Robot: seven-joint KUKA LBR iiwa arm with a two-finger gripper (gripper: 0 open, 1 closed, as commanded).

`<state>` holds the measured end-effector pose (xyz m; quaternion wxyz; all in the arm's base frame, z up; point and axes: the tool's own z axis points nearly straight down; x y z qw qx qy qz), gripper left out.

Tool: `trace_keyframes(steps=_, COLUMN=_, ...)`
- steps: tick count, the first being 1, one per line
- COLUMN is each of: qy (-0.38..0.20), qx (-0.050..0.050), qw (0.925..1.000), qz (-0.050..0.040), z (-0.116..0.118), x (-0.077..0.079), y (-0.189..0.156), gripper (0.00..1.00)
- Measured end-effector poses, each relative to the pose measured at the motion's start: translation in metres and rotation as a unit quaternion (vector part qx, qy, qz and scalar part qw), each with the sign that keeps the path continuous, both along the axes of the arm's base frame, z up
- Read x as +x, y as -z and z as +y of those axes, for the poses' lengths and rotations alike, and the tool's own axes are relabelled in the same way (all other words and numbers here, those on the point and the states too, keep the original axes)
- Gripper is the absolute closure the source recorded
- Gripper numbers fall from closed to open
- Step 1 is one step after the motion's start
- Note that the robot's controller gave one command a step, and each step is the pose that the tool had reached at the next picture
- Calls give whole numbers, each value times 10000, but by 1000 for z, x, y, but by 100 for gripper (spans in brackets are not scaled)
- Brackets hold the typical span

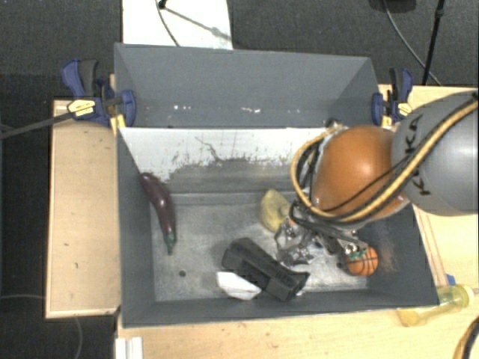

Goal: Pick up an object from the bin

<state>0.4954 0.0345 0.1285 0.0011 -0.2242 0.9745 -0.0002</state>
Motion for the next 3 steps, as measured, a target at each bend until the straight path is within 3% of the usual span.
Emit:
trace_keyframes(steps=1, qy=-15, qx=4, qw=10000, qz=17, z=-13, x=-2, y=-67, gripper=100)
trace_keyframes(steps=2, qy=-266, qx=10, qw=9996, qz=1, z=34, x=19, y=3, gripper=0)
trace_keyframes(steps=3, qy=-252, qx=8, qw=9997, qz=-5, z=33, x=20, y=2, gripper=0)
